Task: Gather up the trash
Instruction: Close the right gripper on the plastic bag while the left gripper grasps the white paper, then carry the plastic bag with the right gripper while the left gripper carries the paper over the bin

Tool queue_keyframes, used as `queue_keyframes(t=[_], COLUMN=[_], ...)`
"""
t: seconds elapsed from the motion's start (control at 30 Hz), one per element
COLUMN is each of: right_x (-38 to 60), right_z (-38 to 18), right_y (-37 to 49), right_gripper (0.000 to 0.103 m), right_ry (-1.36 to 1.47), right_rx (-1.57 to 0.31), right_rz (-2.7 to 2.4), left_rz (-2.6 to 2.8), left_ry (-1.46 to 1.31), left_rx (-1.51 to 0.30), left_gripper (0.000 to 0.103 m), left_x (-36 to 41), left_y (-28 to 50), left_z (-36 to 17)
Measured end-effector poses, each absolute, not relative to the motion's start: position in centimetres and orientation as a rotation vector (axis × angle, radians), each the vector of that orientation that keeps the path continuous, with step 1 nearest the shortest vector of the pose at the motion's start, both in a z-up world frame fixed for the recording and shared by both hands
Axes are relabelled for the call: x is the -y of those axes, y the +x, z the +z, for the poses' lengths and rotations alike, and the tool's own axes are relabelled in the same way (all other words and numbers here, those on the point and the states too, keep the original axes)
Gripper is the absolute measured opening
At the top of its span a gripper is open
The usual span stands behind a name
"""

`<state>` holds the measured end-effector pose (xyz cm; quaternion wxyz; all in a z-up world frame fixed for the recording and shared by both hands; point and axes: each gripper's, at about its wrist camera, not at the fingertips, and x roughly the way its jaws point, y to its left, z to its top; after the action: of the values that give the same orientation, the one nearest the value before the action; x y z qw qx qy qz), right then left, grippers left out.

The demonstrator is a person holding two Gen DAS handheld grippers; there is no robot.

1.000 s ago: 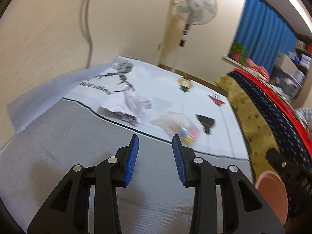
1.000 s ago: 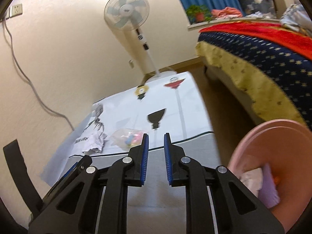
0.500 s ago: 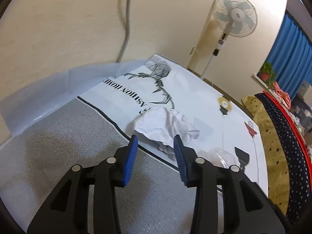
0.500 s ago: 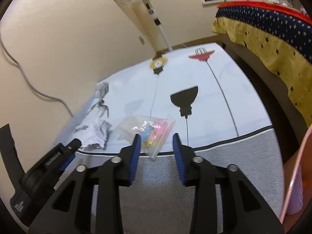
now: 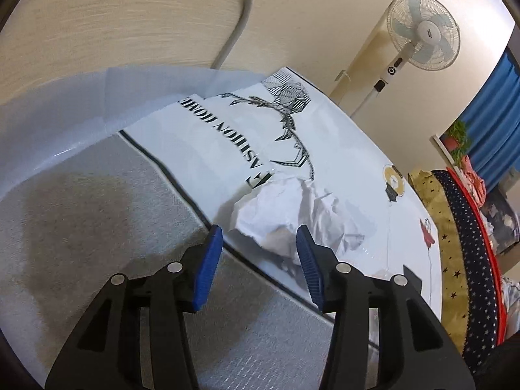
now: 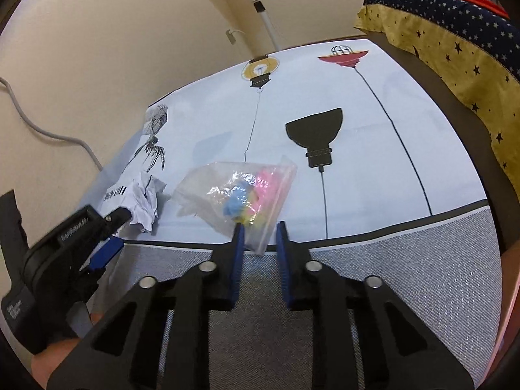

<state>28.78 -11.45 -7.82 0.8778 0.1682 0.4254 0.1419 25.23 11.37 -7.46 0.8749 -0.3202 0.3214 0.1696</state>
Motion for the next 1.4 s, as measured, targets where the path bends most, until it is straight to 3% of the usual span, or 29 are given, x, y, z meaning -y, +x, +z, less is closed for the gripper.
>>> queue_keyframes(t=[0.1,0.23,0.37,0.77,1.4], right_x=[11.5,11.7,12.2,14.4,21.5], right_z=[-7.9,-7.5,-6.8,-1.8,5.5], right_y=[28.8,28.4,27.9,23.7,11.0], right_gripper=[0.009,0.005,0.003,0.002,0.002], right_ry=[0.352,0.349,0.348,0.278,0.24], right_rx=[-0.888,-0.861,-0.841,-0.754,-0.634], right_rz=[0.294,0.277,0.265,0.212,0.108], left_rz=[0.33,0.3,0.273,0.188,0.01], left_ry=[-0.679,-0.684,-0.679,-0.547,-0.383], left_rx=[-0.668,-0.663,-0.644,-0.616,-0.572], left_gripper=[0.046,0.02,0.004,0.001,0.001], left_x=[-11.5,-11.7,-11.6,-8.0,-1.1], left_y=[25.7,25.7,25.4,23.0,12.3], left_z=[-7.5,-7.6,-6.9,-2.7,3.2])
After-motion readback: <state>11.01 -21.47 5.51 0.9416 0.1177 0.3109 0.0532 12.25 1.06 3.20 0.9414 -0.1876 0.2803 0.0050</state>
